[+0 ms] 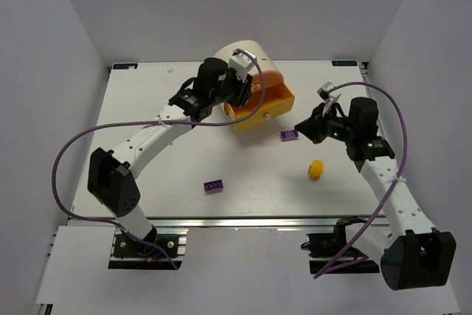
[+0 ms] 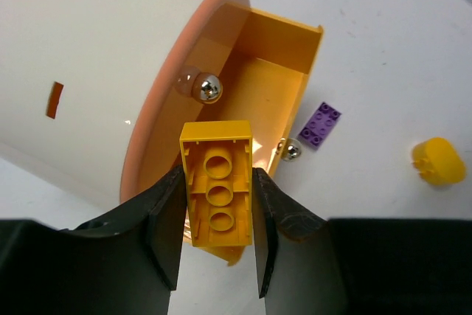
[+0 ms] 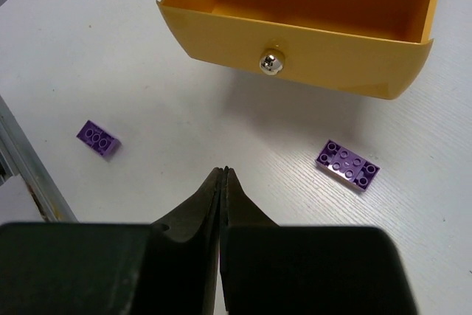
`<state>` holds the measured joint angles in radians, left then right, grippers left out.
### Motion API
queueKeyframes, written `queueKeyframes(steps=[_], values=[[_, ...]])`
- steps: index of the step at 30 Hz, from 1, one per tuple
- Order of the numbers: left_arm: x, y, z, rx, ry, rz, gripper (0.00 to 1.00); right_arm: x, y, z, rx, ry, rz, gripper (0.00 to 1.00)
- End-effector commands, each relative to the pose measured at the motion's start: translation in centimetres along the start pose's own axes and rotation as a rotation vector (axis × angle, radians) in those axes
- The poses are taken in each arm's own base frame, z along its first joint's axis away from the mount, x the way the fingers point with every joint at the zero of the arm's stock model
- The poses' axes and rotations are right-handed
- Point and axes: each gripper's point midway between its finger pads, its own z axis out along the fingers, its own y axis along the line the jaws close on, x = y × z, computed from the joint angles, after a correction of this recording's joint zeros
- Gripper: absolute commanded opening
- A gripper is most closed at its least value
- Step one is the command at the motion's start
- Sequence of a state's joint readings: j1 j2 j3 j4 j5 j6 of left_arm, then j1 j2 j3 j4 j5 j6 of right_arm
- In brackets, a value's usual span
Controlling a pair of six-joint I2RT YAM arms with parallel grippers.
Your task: Sort the legos into containers by color
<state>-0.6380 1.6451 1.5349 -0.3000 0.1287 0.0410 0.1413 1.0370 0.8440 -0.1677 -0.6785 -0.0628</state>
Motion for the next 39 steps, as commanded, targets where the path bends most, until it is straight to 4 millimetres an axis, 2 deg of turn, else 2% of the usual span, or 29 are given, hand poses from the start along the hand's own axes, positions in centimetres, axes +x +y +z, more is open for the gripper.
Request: queueKeyframes(steps=[1,2,5,8,10,13,14,17,19,20,21,22,23,24,25,26,27,28,29,30,31,32,33,34,35,36,37,39], values=[[-2.2,1.0,-0.2,-0.091,-0.055,0.108,0.23,-1.1,0.1,-0.3,-0.019,-0.026,-0.032,0.00],[-2.0,1.7,-0.1,-0.130,-0.047,0.113,0.29,-1.1,0.0,-0.4,-0.018,-0.026,-0.028,0.00],[-0.8,1.9,0.5,-0.156,-0.019,0.120,0.42,-1.0,0.1,-0.4,-0.031,-0.023,-0.025,0.00],[-0.5,1.8,0.7,-0.170,-0.026,0.123,0.55,-0.7,0.0,-0.6,-0.029,-0.016,-0.031,0.02],[-0.2,1.9,1.0,-0.174,-0.020,0.121,0.58,-0.7,-0.1,-0.7,-0.028,-0.016,-0.035,0.06],[0.0,1.9,1.4,-0.173,-0.009,0.117,0.64,-0.4,-0.2,-0.8,-0.029,-0.007,-0.028,0.22],[0.0,1.9,1.4,-0.170,-0.009,0.117,0.66,-0.4,-0.1,-0.9,-0.036,-0.005,-0.026,0.33],[-0.8,2.1,1.1,-0.189,-0.033,0.113,0.66,0.2,0.0,-0.9,-0.044,0.024,-0.015,0.45],[-1.8,2.2,0.6,-0.199,-0.063,0.090,0.64,0.7,-0.1,-1.0,-0.040,0.046,-0.012,0.47],[-3.5,2.0,-0.9,-0.205,-0.112,0.047,0.47,1.2,-0.7,-1.1,-0.010,0.069,-0.016,0.47],[-4.2,2.0,-1.5,-0.205,-0.129,0.046,0.47,1.2,-1.1,-1.1,0.010,0.073,-0.017,0.47],[-4.7,1.8,-2.4,-0.206,-0.144,0.006,0.40,1.4,-1.6,-1.0,0.029,0.090,-0.018,0.46],[-4.4,1.7,-3.1,-0.209,-0.143,-0.014,0.29,1.7,-2.2,-1.0,0.057,0.110,-0.011,0.44],[-5.6,1.3,-5.3,-0.204,-0.190,-0.094,0.26,2.7,-3.4,-1.2,0.121,0.158,0.015,0.42],[-5.5,1.5,-6.2,-0.212,-0.202,-0.131,0.25,3.7,-4.4,-0.9,0.155,0.203,0.051,0.40],[-5.2,1.1,-7.3,-0.201,-0.212,-0.163,0.28,3.8,-5.1,-0.9,0.188,0.227,0.066,0.39],[-2.7,1.2,-7.6,-0.200,-0.173,-0.200,0.34,4.9,-5.7,-1.2,0.221,0.277,0.096,0.43],[-3.5,0.7,-10.1,-0.189,-0.228,-0.268,0.43,5.8,-6.1,-1.1,0.230,0.311,0.104,0.47],[-2.6,0.6,-10.9,-0.195,-0.228,-0.300,0.52,6.5,-6.2,-1.2,0.233,0.334,0.107,0.52],[0.6,0.4,-10.9,-0.198,-0.178,-0.329,0.64,7.1,-6.3,-1.3,0.243,0.351,0.105,0.66],[0.4,-0.1,-12.8,-0.186,-0.216,-0.386,0.68,7.9,-6.2,-1.4,0.231,0.391,0.094,0.74],[1.3,-0.2,-13.4,-0.190,-0.211,-0.411,0.69,8.3,-6.1,-1.5,0.227,0.416,0.095,0.79],[4.0,-0.2,-13.4,-0.204,-0.166,-0.435,0.72,8.9,-6.4,-1.8,0.238,0.450,0.106,0.88],[5.3,-0.3,-13.8,-0.213,-0.150,-0.482,0.73,10.3,-6.2,-2.0,0.229,0.516,0.124,0.89],[5.3,-0.1,-15.1,-0.229,-0.182,-0.500,0.73,11.1,-6.4,-2.3,0.238,0.555,0.137,0.89],[6.0,-0.2,-15.5,-0.234,-0.185,-0.522,0.73,11.6,-6.7,-2.7,0.259,0.585,0.143,0.89],[7.7,-0.6,-15.4,-0.234,-0.166,-0.552,0.73,12.3,-6.9,-2.7,0.274,0.611,0.170,0.89],[8.0,-0.5,-16.5,-0.240,-0.203,-0.587,0.73,13.2,-7.7,-3.4,0.350,0.652,0.195,0.89]])
